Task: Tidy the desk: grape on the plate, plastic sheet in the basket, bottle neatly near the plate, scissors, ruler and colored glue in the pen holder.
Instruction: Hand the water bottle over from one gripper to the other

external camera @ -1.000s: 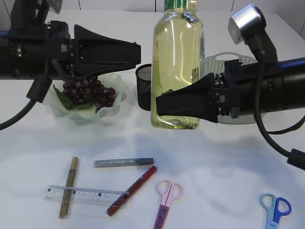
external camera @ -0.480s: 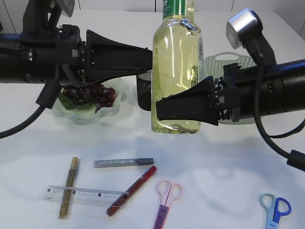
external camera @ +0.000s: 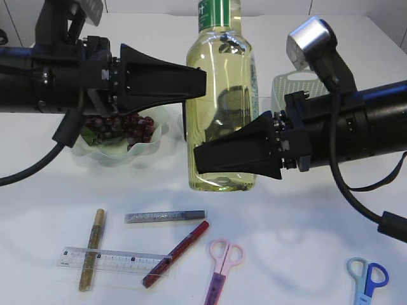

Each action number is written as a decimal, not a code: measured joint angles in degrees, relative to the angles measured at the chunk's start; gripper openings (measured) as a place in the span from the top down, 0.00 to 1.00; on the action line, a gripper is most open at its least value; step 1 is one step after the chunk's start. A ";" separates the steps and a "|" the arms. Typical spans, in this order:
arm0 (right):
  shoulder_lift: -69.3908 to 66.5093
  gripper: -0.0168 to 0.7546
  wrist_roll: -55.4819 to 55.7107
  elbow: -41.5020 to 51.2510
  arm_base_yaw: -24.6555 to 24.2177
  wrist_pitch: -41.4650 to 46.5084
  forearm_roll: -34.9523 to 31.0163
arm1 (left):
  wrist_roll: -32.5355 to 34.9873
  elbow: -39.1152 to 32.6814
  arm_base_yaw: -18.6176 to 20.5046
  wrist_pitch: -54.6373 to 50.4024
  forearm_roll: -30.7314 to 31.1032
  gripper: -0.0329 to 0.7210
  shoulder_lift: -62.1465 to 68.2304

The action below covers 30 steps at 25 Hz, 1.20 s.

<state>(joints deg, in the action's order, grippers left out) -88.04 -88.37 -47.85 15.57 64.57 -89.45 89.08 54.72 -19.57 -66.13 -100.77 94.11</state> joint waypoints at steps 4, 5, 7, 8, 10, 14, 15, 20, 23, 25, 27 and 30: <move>0.00 0.37 0.00 0.00 0.00 0.00 0.07 | 0.00 0.00 0.00 0.00 0.00 0.28 0.00; 0.00 0.37 0.00 0.00 0.00 0.00 0.07 | 0.00 0.00 0.00 0.00 0.00 0.28 0.00; 0.00 0.37 0.00 0.00 0.00 0.00 0.07 | 0.00 0.00 0.00 0.03 0.00 0.28 0.00; 0.00 0.37 0.00 0.00 0.00 0.00 0.07 | -0.69 0.00 0.00 0.13 0.00 0.29 0.00; 0.00 0.37 0.00 0.00 0.00 0.00 0.07 | -3.06 0.00 0.00 0.16 0.00 0.31 0.00; 0.00 0.37 0.79 0.00 0.00 0.00 0.07 | -5.33 0.00 0.00 0.26 0.00 0.32 0.00; 0.00 0.37 1.02 0.00 0.00 0.00 0.07 | -5.76 0.00 0.00 0.26 0.00 0.31 0.00; 0.00 0.37 1.41 0.00 0.00 0.00 0.76 | -6.24 0.00 0.00 0.28 0.00 0.28 0.00; 0.00 0.37 1.41 0.00 0.00 0.00 1.06 | -6.24 0.00 0.00 0.28 0.00 0.28 0.00; 0.00 0.37 1.41 0.00 0.00 0.00 1.06 | -6.24 0.00 0.00 0.28 0.00 0.28 0.00; 0.00 0.37 1.50 0.00 0.00 0.00 1.19 | -6.24 0.00 0.00 0.28 0.00 0.28 0.00; 0.00 0.37 1.50 0.00 0.00 0.00 1.19 | -7.11 0.00 0.00 0.28 0.00 0.28 0.00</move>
<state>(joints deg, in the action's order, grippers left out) -88.04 -86.88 -47.85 15.57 64.57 -88.26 81.97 54.72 -19.57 -65.84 -100.77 94.11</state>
